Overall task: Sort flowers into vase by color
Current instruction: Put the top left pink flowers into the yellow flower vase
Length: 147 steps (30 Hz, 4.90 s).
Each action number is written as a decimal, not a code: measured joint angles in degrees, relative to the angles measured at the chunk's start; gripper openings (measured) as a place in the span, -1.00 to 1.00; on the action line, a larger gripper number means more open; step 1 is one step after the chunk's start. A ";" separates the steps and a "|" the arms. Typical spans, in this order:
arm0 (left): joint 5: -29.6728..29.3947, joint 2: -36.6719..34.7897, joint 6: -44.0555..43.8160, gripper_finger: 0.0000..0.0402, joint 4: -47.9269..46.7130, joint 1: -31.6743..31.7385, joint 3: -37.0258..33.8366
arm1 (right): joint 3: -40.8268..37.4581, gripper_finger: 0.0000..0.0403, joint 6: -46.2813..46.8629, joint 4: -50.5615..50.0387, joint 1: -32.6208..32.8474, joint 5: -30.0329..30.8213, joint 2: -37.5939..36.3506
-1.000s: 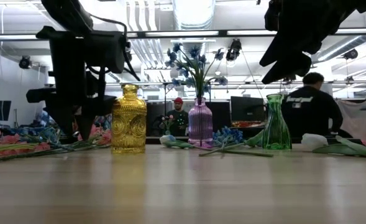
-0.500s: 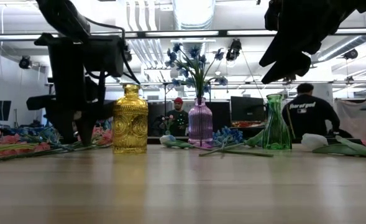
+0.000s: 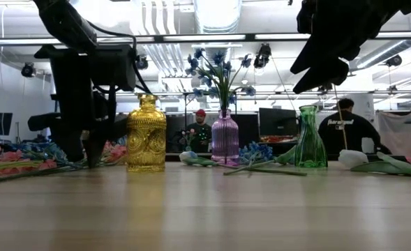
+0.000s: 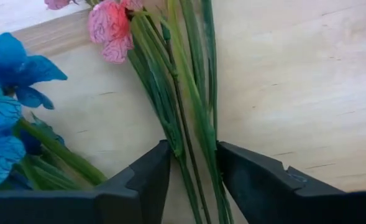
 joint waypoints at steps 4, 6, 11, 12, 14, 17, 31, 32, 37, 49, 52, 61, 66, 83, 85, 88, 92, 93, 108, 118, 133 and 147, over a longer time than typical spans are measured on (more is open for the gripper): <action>-0.98 0.02 -0.18 -0.38 -0.02 0.02 0.00 | 0.00 0.57 0.00 0.01 0.00 0.02 0.00; -1.29 0.02 -0.68 -0.48 -0.01 0.02 0.00 | 0.00 0.57 0.00 0.01 0.00 0.02 0.00; -2.12 0.02 -1.94 -0.74 -0.03 0.09 0.00 | 0.00 0.57 0.00 0.01 0.00 0.03 0.00; -2.65 0.02 -2.46 -0.79 -0.05 0.09 0.00 | 0.00 0.57 0.00 0.01 0.00 0.04 0.00; -3.11 0.02 -3.21 -0.88 -0.04 0.11 0.00 | 0.00 0.57 0.00 0.01 0.00 0.04 0.00; -4.37 0.00 -3.52 -0.98 -0.07 0.11 0.00 | 0.00 0.57 0.00 0.01 0.00 0.04 0.00; -8.84 -4.70 -3.50 -1.00 -2.99 0.11 1.65 | -0.02 0.57 -0.46 -0.03 0.00 0.07 0.00; -9.32 -5.54 -3.47 -1.00 -3.07 0.11 1.70 | -0.02 0.57 -0.46 -0.02 0.00 0.08 0.00; -11.89 -10.69 -2.10 -1.00 -3.51 0.09 1.68 | -0.02 0.57 -0.46 -0.03 0.00 0.07 0.00; -23.08 -25.25 10.64 -1.00 -3.89 -0.46 4.65 | -0.02 0.57 -1.09 -0.03 -0.01 0.77 0.00; -28.26 -27.85 17.06 -1.00 -2.10 -1.71 7.09 | -0.02 0.57 -1.30 -0.02 0.00 2.66 0.00; -33.00 -31.65 37.23 -1.00 9.77 -3.65 14.05 | -0.02 0.57 -1.64 0.01 -0.02 3.06 0.02; -33.03 -31.90 49.69 -1.00 25.03 -7.11 14.17 | -0.02 0.57 -2.00 0.01 -0.02 3.06 0.02; -18.53 -20.48 84.07 -1.00 113.89 -20.60 -12.36 | -0.02 0.57 -2.99 0.03 -0.02 3.08 0.02; -18.57 -18.06 84.91 -1.00 119.32 -20.58 -13.92 | -0.02 0.57 -2.99 0.03 -0.02 3.09 0.02; -18.52 -15.45 85.88 -1.00 122.70 -20.57 -14.72 | -0.02 0.57 -2.99 0.05 -0.02 3.10 0.02; -17.72 -13.74 88.38 -1.00 122.64 -20.57 -14.75 | -0.04 0.57 -3.02 0.07 -0.02 3.10 0.02; -17.49 -13.49 88.74 -1.00 122.64 -20.57 -14.66 | -0.04 0.57 -2.98 0.05 -0.02 3.10 0.02; -17.79 -11.02 90.00 -1.00 122.62 -20.16 -14.53 | -0.04 0.57 -3.02 0.44 -0.02 3.73 0.02; -19.97 -12.49 91.52 -1.00 122.91 -20.00 -11.54 | -0.04 0.57 -2.86 0.42 -0.02 4.50 0.02; -20.93 -13.05 92.96 -1.00 118.81 -19.96 -12.49 | -0.04 0.57 -2.83 0.44 -0.02 4.50 0.02; -17.87 -13.00 93.72 -1.00 116.51 -19.89 -12.72 | -0.04 0.57 -2.80 0.61 0.00 4.52 0.02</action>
